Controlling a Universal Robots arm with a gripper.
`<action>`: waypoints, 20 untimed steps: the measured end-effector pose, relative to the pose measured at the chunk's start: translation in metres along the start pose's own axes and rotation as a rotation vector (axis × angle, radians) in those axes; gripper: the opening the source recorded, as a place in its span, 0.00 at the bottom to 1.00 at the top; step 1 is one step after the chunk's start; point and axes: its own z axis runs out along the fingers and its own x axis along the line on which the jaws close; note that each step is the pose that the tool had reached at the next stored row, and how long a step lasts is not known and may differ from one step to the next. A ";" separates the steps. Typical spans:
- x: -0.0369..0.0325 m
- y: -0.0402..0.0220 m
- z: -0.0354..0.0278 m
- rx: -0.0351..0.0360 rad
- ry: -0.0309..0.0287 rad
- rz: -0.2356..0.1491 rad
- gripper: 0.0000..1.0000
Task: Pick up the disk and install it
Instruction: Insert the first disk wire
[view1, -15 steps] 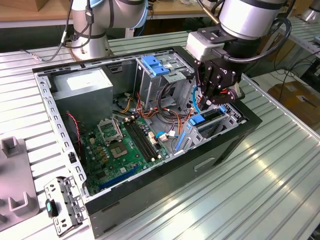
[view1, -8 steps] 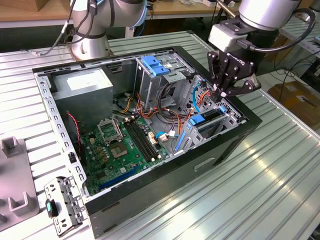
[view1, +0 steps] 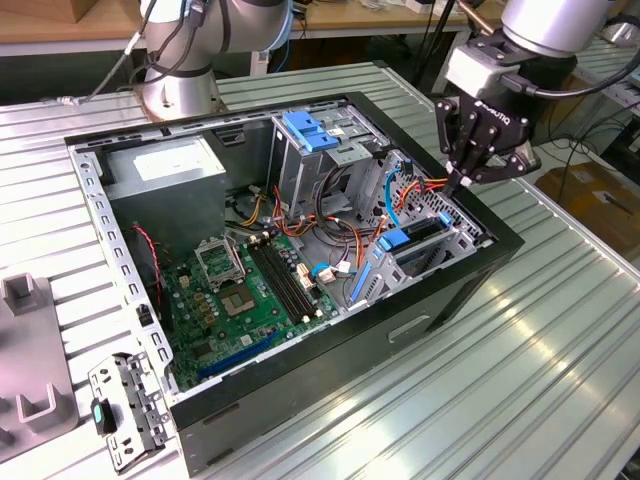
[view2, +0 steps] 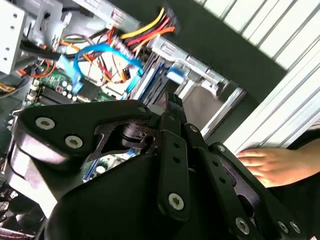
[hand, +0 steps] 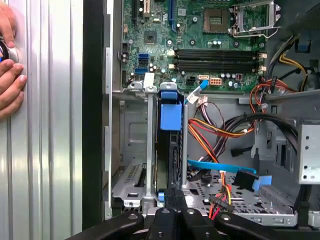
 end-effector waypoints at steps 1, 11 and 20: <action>-0.0001 -0.0063 0.0002 -0.0002 -0.0001 -0.003 0.11; -0.0005 -0.0176 0.0010 0.0026 -0.0049 -0.155 0.11; -0.0005 -0.0175 0.0016 0.0073 -0.0124 -0.396 0.11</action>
